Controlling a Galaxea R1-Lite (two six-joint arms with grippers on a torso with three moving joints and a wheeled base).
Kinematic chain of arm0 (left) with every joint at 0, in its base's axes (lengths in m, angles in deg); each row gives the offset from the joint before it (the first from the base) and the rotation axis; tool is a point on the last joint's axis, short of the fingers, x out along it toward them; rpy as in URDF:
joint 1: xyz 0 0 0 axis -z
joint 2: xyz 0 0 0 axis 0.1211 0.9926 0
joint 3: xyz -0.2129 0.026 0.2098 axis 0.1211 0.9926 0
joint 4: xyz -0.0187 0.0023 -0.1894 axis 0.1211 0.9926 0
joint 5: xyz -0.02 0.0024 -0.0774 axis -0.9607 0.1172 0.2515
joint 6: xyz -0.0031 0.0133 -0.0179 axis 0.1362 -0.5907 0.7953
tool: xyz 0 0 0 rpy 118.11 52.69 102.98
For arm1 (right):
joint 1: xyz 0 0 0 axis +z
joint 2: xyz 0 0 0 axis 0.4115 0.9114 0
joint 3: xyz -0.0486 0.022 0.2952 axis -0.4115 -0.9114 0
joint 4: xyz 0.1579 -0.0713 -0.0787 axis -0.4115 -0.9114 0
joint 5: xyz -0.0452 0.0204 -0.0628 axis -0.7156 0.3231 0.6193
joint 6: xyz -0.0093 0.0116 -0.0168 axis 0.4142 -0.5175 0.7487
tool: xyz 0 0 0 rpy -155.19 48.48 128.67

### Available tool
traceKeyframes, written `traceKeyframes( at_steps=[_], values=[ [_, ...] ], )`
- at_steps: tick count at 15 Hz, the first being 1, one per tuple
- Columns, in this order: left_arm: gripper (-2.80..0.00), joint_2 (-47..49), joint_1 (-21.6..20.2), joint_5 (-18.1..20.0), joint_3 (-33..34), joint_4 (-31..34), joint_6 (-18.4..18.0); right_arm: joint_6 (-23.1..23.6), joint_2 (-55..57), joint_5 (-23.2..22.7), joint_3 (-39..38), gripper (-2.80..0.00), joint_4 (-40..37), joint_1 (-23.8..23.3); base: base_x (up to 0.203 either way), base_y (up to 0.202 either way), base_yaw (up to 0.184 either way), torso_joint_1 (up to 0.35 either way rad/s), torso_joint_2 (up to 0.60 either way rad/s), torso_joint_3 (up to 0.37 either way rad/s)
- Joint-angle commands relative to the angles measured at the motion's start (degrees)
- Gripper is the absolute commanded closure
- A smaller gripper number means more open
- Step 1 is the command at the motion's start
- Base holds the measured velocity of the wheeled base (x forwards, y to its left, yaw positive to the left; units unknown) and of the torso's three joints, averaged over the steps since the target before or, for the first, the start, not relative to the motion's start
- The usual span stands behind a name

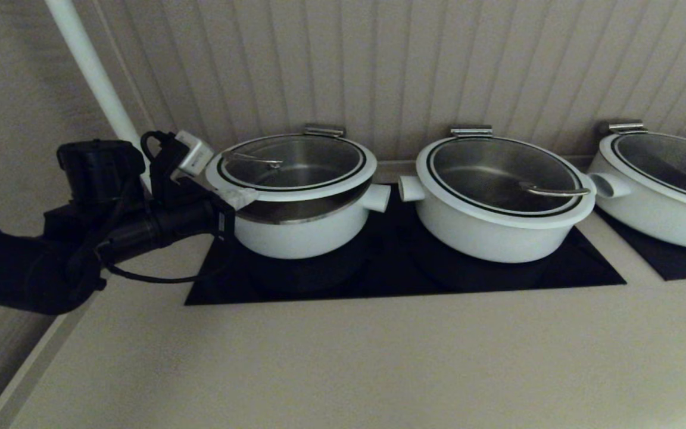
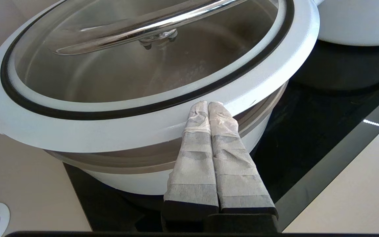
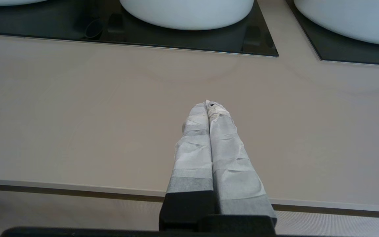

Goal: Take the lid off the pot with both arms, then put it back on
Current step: Close the pot lid

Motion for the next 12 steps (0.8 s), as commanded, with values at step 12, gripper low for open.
traceKeyframes(
  at_steps=[12],
  values=[
    [0.0, -0.28, -0.06, 0.03, 2.96, -0.38, -0.07, 0.09, -0.01, -0.06, -0.01, 0.0, 0.01, 0.01, 0.0, 0.0, 0.0, 0.0, 0.0, 0.0]
  ],
)
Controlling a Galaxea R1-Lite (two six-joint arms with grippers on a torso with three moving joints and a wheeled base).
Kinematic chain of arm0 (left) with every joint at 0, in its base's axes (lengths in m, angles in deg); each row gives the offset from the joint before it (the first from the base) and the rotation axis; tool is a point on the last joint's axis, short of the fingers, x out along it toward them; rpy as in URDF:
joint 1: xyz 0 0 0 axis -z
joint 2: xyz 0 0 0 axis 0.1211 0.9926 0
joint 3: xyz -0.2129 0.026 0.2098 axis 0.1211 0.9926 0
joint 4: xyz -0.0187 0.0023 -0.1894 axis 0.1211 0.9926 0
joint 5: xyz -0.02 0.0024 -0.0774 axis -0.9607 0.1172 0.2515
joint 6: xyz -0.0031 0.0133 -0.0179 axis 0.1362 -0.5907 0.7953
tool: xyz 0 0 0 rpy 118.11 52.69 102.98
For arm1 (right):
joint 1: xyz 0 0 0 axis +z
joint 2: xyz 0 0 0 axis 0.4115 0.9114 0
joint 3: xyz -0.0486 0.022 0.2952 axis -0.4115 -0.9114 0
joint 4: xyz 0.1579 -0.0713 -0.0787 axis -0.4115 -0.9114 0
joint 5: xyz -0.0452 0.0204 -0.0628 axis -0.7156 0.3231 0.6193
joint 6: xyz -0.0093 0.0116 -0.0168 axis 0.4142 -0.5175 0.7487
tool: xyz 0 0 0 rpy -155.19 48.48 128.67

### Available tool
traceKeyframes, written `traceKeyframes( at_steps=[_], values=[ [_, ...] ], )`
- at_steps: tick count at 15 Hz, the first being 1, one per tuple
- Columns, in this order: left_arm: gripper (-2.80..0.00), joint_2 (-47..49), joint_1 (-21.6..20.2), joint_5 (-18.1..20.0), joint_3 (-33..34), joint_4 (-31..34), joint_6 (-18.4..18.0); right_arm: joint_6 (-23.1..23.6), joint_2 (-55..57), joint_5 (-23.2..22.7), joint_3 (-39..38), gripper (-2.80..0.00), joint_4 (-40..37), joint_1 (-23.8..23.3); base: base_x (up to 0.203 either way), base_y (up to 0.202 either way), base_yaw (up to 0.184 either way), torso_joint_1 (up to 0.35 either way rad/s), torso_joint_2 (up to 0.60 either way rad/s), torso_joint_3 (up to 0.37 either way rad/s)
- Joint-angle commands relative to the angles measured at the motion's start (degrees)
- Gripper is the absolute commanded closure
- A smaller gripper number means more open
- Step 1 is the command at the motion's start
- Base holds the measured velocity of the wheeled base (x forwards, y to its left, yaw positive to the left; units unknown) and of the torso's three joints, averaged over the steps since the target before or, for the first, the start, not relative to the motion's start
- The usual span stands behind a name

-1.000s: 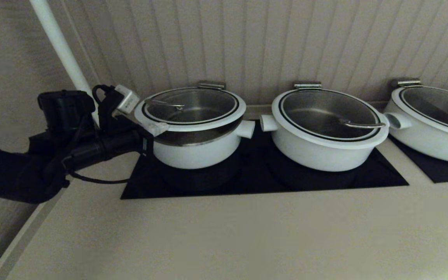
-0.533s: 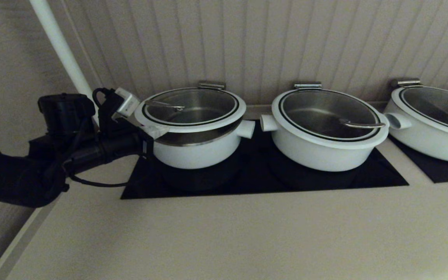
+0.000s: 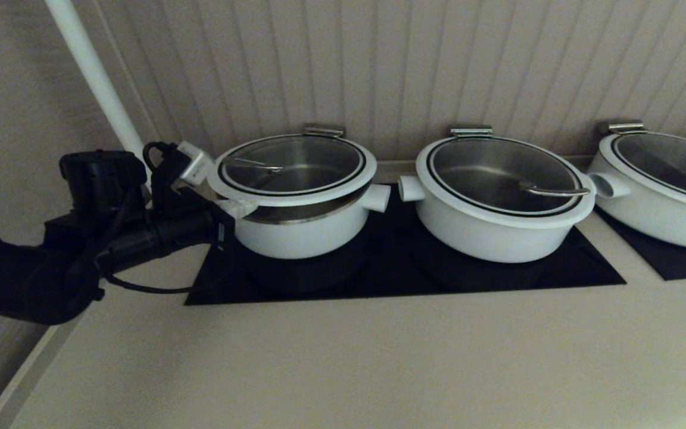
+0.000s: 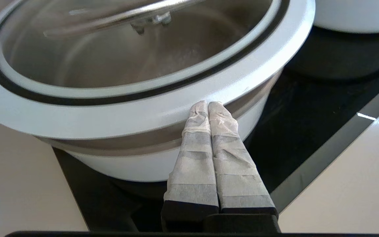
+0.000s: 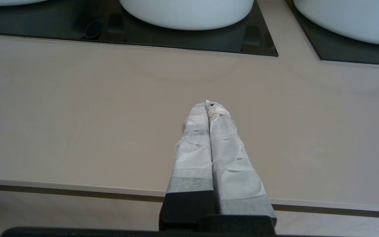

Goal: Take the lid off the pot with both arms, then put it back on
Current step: Close the pot lid

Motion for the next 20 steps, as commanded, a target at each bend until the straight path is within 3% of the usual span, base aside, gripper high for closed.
traceKeyframes(
  at_steps=[1, 4, 20],
  values=[
    [0.0, -0.05, -0.02, 0.08, 0.47, -0.33, -0.05, 0.04, -0.01, -0.06, -0.01, 0.0, 0.01, 0.01, 0.0, 0.0, 0.0, 0.0, 0.0, 0.0],
    [0.0, 0.86, -0.04, 0.17, 0.43, -3.07, 0.04, 0.04, -0.01, -0.06, -0.01, 0.0, 0.01, 0.01, 0.0, 0.0, 0.0, 0.0, 0.0, 0.0],
    [0.0, -1.21, -0.13, -0.63, -3.1, -2.43, 0.22, 0.04, -0.01, -0.06, -0.01, 0.0, 0.01, 0.01, 0.0, 0.0, 0.0, 0.0, 0.0, 0.0]
  ],
)
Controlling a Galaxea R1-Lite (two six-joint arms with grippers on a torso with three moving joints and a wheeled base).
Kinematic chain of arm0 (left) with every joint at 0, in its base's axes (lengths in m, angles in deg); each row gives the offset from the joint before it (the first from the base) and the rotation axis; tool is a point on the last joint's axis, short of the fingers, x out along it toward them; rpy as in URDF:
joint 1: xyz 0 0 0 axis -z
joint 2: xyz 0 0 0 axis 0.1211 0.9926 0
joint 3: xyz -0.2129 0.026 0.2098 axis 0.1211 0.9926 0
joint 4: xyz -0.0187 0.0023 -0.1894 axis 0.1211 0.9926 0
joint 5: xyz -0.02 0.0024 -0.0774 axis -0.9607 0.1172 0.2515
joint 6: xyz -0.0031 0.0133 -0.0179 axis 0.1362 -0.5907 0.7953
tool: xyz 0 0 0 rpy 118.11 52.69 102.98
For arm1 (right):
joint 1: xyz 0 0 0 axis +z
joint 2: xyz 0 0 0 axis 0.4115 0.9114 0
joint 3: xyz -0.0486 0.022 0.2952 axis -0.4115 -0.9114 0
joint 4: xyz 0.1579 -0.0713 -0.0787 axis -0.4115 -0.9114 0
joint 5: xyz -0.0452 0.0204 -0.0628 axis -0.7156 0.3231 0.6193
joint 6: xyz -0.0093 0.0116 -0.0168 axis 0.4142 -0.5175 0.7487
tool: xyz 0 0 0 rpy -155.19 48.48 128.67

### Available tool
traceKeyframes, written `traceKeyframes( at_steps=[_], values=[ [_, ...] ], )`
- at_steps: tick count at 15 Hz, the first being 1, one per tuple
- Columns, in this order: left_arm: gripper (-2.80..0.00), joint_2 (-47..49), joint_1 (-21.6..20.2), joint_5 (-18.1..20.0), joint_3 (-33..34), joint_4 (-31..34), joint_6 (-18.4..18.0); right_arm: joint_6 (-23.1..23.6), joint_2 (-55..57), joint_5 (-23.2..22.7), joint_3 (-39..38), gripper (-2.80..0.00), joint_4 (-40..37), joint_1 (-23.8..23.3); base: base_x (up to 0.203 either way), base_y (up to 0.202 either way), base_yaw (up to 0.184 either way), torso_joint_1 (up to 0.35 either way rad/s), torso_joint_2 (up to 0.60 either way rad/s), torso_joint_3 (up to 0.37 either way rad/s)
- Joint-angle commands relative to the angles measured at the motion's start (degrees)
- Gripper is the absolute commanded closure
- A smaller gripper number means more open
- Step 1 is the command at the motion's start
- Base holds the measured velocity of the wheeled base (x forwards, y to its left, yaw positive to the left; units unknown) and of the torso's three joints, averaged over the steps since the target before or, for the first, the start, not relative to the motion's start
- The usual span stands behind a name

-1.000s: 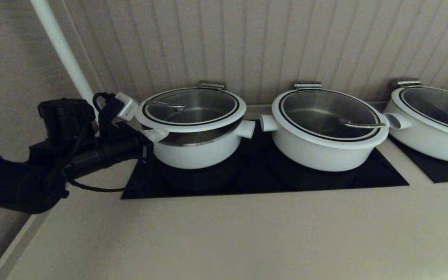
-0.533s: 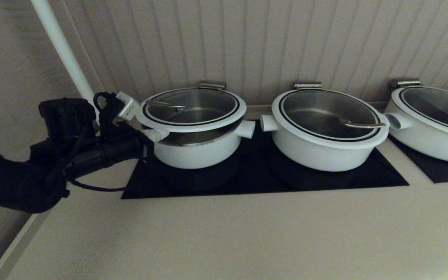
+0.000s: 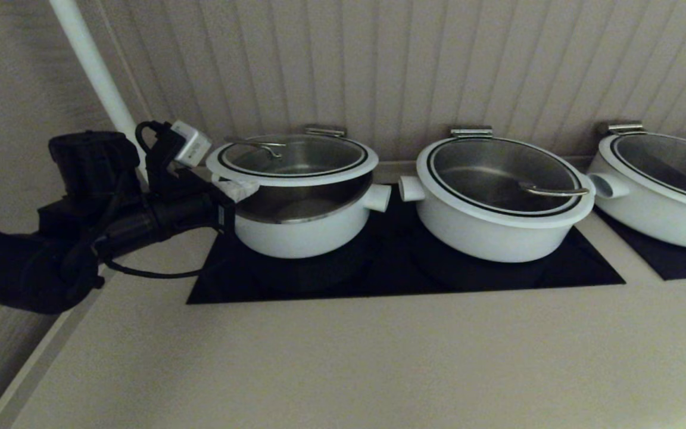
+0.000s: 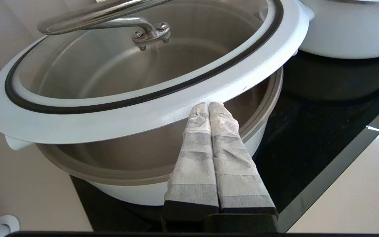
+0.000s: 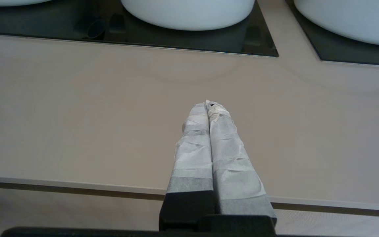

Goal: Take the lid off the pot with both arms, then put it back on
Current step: Close the pot lid

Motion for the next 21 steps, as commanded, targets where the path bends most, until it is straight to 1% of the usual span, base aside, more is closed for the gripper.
traceKeyframes(
  at_steps=[1, 7, 9, 10, 12, 17, 21],
  values=[
    [0.0, -1.43, -0.02, 0.08, 1.05, -0.17, -0.08, 0.06, -0.01, -0.06, -0.01, 0.0, 0.01, 0.01, 0.0, 0.0, 0.0, 0.0, 0.0, 0.0],
    [0.0, -4.2, -0.23, 0.08, 4.99, 0.02, -0.17, 0.06, -0.01, -0.06, -0.01, 0.0, 0.01, 0.01, 0.0, 0.0, 0.0, 0.0, 0.0, 0.0],
    [0.0, -5.19, -0.29, 0.08, 5.34, 0.53, -0.14, 0.06, -0.02, -0.06, -0.01, 0.0, 0.01, 0.01, 0.0, 0.0, 0.0, 0.0, 0.0, 0.0],
    [0.0, -5.45, -0.29, 0.08, 5.21, 1.56, -0.09, 0.06, -0.01, -0.06, -0.01, 0.0, 0.01, 0.01, 0.0, 0.0, 0.0, 0.0, 0.0, 0.0],
    [0.0, -4.58, -0.78, 0.08, 4.76, 1.52, -0.08, 0.06, -0.01, -0.06, -0.01, 0.0, 0.01, 0.01, 0.0, 0.0, 0.0, 0.0, 0.0, 0.0],
    [0.0, -0.8, -0.99, 0.08, 0.53, 1.43, -0.08, 0.06, -0.01, -0.06, -0.01, 0.0, 0.01, 0.01, 0.0, 0.0, 0.0, 0.0, 0.0, 0.0],
    [0.0, 1.1, -0.99, 0.02, 0.4, 1.25, -0.26, 0.06, -0.01, -0.06, -0.01, 0.0, 0.01, 0.01, 0.0, 0.0, 0.0, 0.0, 0.0, 0.0]
  ],
)
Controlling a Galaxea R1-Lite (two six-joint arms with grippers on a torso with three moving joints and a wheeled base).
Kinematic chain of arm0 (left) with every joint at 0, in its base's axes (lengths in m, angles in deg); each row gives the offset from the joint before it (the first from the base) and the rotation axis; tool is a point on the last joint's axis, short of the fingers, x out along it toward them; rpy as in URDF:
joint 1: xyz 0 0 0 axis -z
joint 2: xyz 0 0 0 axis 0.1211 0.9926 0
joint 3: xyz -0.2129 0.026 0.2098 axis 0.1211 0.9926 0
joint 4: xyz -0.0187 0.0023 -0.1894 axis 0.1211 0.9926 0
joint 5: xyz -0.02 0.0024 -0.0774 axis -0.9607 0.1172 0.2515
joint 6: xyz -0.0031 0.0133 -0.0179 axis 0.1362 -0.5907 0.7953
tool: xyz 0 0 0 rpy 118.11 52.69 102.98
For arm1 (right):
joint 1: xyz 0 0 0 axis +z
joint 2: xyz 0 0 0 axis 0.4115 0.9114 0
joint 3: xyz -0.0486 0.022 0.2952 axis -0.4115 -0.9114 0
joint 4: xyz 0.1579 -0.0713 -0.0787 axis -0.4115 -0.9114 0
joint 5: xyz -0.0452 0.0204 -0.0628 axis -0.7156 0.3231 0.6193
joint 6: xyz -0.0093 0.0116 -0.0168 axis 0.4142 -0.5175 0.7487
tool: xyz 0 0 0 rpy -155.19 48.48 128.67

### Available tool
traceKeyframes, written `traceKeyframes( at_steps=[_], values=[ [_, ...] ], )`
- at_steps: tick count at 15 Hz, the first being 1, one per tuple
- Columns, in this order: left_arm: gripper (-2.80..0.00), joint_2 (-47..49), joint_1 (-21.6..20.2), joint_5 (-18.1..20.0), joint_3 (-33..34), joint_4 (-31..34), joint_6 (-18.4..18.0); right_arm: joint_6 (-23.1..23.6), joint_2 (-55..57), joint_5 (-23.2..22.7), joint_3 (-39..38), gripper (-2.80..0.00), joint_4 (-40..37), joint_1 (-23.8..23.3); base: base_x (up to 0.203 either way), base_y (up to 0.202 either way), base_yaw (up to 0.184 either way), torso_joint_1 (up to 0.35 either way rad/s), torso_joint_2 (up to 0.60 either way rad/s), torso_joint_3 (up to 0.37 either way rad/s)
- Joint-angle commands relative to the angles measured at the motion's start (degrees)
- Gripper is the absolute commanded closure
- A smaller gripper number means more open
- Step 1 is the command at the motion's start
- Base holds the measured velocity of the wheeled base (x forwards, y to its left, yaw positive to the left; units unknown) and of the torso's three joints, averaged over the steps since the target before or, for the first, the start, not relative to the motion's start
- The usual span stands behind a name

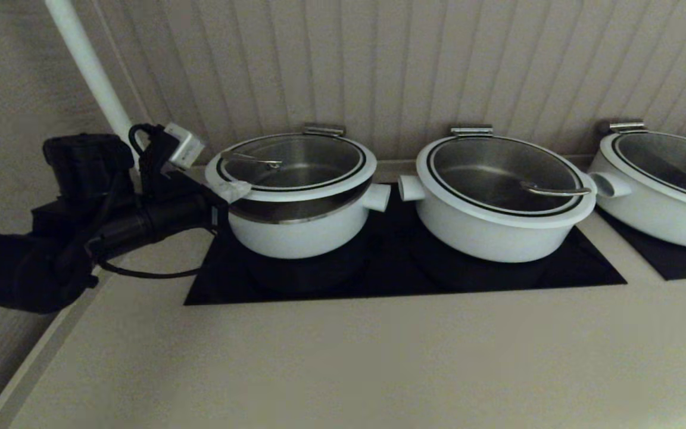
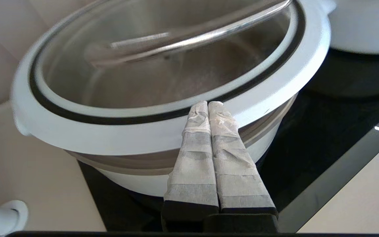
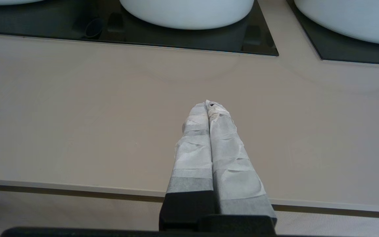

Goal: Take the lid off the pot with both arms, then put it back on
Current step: Close the pot lid

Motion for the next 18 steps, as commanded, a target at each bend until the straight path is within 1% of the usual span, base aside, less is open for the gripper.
traceKeyframes(
  at_steps=[1, 10, 16, 18],
  values=[
    [0.0, 1.67, 0.0, 0.06, -0.17, -0.36, -0.09, 0.04, 0.01, -0.03, -0.01, 0.0, 0.01, 0.01, 0.0, 0.0, 0.0, 0.0, 0.0, 0.0],
    [0.0, 2.47, 0.0, 0.04, 0.36, -0.36, -0.61, 0.04, 0.01, -0.03, -0.01, 0.0, 0.01, 0.01, 0.0, 0.0, 0.0, 0.0, 0.0, 0.0],
    [0.0, 2.3, 0.0, -0.05, 0.94, -0.36, -1.46, 0.04, 0.01, -0.03, -0.01, 0.0, 0.01, 0.01, 0.0, 0.0, 0.0, 0.0, 0.0, 0.0],
    [0.0, 2.3, -0.09, 0.01, 1.42, -0.36, -2.35, 0.04, 0.01, -0.03, -0.01, 0.0, 0.01, 0.01, 0.0, 0.0, 0.0, 0.0, 0.0, 0.0]
  ],
)
